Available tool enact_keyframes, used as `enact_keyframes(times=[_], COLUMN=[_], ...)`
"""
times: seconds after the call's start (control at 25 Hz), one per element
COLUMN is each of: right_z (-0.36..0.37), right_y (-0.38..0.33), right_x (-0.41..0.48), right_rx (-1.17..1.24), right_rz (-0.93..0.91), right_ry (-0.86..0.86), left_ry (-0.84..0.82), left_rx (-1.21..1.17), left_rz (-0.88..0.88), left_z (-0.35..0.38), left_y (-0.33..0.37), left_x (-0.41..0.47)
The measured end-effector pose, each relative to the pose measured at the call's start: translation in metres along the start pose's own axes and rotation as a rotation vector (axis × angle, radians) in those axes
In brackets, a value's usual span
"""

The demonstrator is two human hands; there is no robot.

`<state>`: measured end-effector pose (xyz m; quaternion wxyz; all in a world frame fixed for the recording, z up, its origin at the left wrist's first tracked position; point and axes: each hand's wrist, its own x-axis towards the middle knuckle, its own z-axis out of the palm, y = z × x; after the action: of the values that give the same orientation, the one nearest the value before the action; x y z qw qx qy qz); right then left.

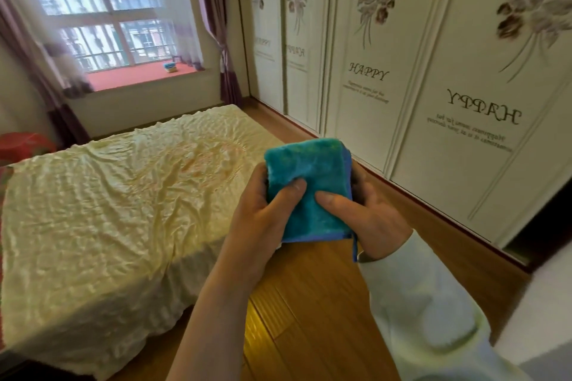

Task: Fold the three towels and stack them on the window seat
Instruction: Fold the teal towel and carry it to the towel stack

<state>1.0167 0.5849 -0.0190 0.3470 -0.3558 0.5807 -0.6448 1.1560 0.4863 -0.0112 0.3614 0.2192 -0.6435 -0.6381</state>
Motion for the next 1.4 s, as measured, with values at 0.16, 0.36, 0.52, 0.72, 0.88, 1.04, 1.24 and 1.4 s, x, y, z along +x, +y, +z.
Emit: enact_keyframes(times=[0.16,0.36,0.52,0.72,0.88,1.04,1.24,1.4], right_z=[-0.05,-0.125,-0.181,-0.235,-0.276,-0.317,-0.372,-0.42], right_y=[0.016,0.009,-0.005,-0.004,0.01,0.015,0.008,0.015], right_x=[0.085,0.208,0.296,0.402,0.508,0.625,0.754,0.848], right_rx=[0.02,0.053,0.082,0.111,0.066,0.044,0.025,0.037], right_rz=[-0.001,-0.042,-0.115,-0.151,-0.182,-0.174,-0.186,-0.208], right_ry=[0.06,0.082,0.109,0.148,0.201,0.24,0.277,0.269], left_ry=[-0.055,-0.111,-0.157,-0.177,-0.2,-0.224,-0.27,-0.28], left_rx=[-0.019,-0.056,-0.068,-0.104,-0.127,-0.132,-0.136,-0.119], left_rz=[0.002,0.009,0.022,0.013,0.004,-0.024,-0.036,-0.028], left_z=[0.031,0.084,0.125,0.16,0.179,0.197,0.229,0.255], left_y=[-0.029,-0.052,-0.066,-0.091,-0.126,-0.156,-0.176,-0.2], left_x=[0.094,0.234,0.34,0.462,0.576,0.705,0.845,0.942])
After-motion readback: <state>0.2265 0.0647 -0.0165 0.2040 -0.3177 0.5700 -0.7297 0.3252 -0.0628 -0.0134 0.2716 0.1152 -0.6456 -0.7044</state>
